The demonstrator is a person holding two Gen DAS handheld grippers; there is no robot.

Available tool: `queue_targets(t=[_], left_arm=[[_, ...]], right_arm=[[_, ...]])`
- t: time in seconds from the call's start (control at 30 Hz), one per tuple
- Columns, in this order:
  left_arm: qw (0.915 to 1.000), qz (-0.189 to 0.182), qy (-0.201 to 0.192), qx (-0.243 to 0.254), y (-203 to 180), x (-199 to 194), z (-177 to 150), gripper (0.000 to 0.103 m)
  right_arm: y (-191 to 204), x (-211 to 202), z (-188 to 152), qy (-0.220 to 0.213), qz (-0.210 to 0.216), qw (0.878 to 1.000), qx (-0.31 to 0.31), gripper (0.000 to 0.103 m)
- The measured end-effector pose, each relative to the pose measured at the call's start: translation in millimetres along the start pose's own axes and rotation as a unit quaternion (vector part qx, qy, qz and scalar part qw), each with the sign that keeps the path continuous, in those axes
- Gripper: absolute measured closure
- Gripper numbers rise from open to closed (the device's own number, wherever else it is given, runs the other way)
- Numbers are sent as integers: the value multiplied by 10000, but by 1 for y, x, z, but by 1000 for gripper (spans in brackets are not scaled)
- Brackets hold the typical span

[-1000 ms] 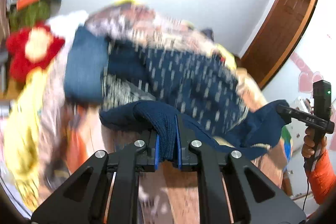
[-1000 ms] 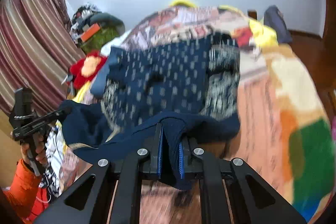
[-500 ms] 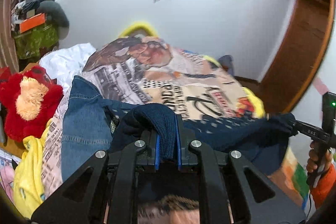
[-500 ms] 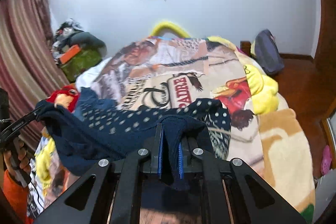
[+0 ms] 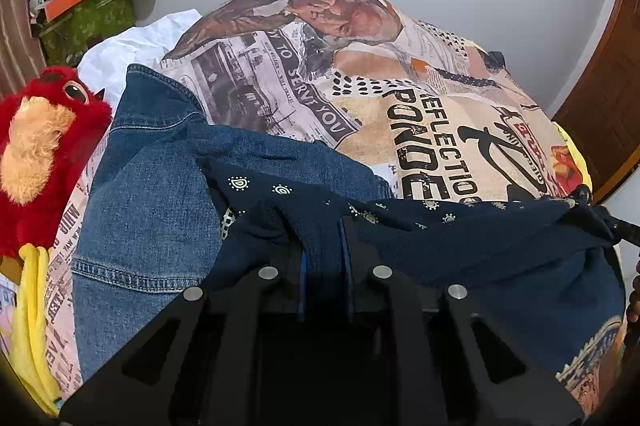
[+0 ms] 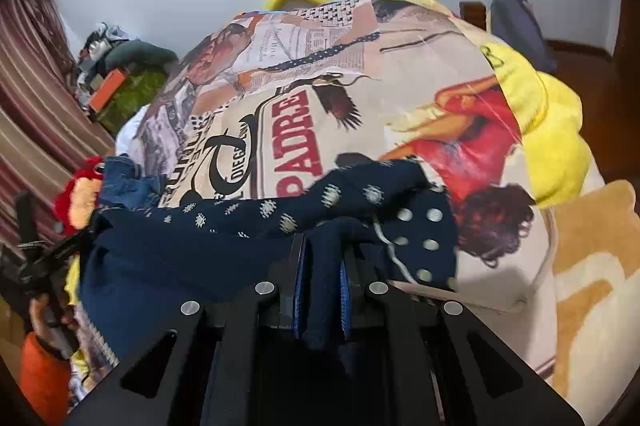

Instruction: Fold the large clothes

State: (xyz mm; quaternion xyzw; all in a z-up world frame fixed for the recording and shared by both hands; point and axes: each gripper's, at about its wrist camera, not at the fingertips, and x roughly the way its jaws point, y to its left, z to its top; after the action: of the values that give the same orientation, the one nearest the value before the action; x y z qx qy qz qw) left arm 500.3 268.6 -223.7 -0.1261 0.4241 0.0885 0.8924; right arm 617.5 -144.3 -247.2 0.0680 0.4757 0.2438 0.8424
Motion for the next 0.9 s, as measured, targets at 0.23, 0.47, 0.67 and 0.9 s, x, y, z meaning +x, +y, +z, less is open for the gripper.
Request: queue_targets(t=[0.23,0.47,0.67,0.9], left_arm=[[9989,-366,240,-172,2,-30,21,80],[9961,212,-730,455,-17,-108,38,32],[9951,109,-537,824,-31,-121,15,21],[9922,-106,201,1228,-53,-66,-34,18]], right_arm=[[-46,-64,5,-331,-1501,9879,206,94],[-23,-111,-15,-420,-814,9958,5,94],[54,-118,-37,-398,-586,9921,-1039,94],[120,-73,-58,12,-86,9866,-1631,94]])
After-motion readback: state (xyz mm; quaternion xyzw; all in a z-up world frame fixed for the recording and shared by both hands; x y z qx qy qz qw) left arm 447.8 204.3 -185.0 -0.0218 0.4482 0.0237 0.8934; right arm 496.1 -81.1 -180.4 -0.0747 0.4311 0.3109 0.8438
